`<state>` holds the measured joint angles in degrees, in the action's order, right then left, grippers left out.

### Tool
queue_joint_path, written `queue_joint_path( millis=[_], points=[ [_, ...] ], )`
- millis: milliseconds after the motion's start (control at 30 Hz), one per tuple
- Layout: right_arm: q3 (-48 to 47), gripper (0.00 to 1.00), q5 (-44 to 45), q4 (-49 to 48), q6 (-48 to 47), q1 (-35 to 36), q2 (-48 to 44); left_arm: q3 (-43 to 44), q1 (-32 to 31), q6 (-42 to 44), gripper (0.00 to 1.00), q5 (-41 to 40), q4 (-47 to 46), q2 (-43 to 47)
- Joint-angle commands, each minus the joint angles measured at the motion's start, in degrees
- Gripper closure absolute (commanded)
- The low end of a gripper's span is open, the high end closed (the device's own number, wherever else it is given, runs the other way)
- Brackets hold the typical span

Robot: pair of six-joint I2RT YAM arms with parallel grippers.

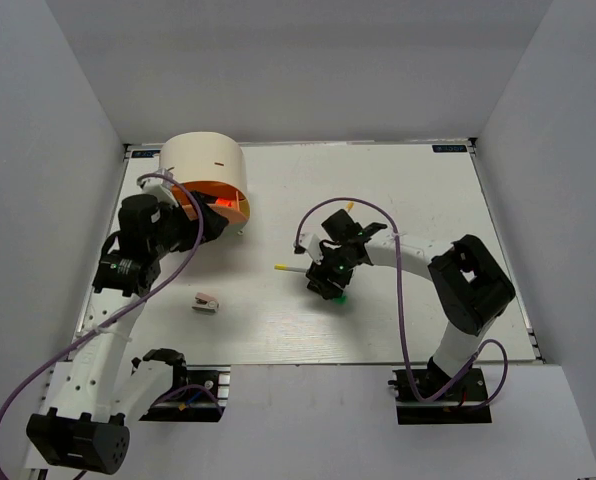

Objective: Sort the stationery into containers
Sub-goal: Grab a piece of stationery with the right arm

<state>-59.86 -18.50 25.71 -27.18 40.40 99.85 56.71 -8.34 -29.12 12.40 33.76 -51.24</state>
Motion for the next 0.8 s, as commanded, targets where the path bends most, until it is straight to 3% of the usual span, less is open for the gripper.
queue_joint_path(
  millis=[0, 267, 467, 667, 767],
  points=[
    [-0.53, 0.36, 5.4, -0.4, 2.74, 1.26, 1.39, -4.67, 0.96, -2.16, 0.01, -0.8, 1.05, 1.06],
    [2.2, 0.66, 10.76, -1.37, 1.7, 3.63, 1.75, -7.75, 0.96, -4.01, 0.01, -3.61, 0.96, 3.26],
    [4.66, 0.87, 10.68, -0.06, -1.73, 3.11, -2.28, -10.03, 0.96, -6.2, 0.12, -5.99, 0.35, 3.26],
    [0.55, 0.92, -1.51, 5.48, -13.33, 1.44, -16.42, -13.37, 0.96, -8.76, 0.22, -8.36, -2.11, 4.57],
    [-4.71, 0.94, -3.91, 5.13, -17.99, 0.99, -18.46, -15.75, 0.16, -7.97, 0.25, -8.89, -4.92, 6.33]
  ],
)
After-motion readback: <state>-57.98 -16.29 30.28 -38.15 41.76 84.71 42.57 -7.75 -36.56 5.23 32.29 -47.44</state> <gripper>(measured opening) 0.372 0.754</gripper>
